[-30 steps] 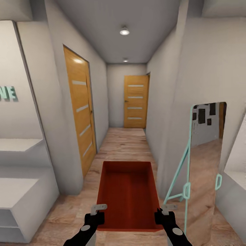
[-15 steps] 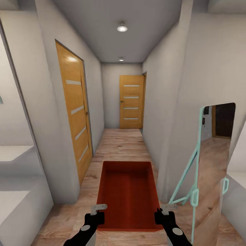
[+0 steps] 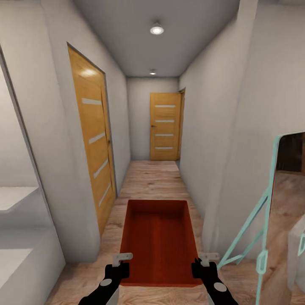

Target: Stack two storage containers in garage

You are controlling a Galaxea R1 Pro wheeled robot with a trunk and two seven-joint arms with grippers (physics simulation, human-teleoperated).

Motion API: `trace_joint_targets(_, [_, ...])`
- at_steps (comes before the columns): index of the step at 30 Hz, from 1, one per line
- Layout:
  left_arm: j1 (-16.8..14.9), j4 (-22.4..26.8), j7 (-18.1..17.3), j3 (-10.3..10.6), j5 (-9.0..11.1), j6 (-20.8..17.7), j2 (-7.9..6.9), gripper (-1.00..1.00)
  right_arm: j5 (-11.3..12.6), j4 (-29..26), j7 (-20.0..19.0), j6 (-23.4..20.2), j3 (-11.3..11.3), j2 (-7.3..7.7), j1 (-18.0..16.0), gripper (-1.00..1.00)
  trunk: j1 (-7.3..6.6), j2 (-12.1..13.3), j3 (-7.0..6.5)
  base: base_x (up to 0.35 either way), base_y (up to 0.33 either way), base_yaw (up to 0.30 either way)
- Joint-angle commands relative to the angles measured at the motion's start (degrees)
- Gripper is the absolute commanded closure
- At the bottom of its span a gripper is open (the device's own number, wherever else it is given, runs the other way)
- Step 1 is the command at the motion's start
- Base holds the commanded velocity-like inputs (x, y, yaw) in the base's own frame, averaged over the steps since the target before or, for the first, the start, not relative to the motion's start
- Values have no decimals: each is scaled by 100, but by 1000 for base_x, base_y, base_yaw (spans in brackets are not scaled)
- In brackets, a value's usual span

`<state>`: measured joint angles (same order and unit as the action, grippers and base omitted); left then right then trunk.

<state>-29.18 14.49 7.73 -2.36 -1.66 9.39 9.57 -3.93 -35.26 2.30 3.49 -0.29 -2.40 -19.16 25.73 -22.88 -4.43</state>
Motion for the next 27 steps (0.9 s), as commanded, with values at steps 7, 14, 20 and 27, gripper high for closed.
trace_joint_targets(7, [-9, 230, 53, -38, -45, 19, -7, 100, -20, 19, -25, 12, 78, 3, 0, 100, 5, -4, 2, 327, 1, 0])
trace_joint_targets(14, [-8, 230, 53, -39, -39, -76, -8, 100, -20, 19, -23, 9, 80, 3, 0, 100, 5, -4, 2, 328, 0, 0])
trace_joint_targets(20, [-8, 230, 67, -44, -29, -172, -8, 100, -20, 19, -24, 11, 81, 3, 0, 100, 5, -4, 2, 328, 0, 0])
trace_joint_targets(27, [-9, 230, 66, -45, -27, -175, -8, 100, -20, 19, -24, 10, 81, 3, 0, 100, 5, -4, 2, 328, 0, 0])
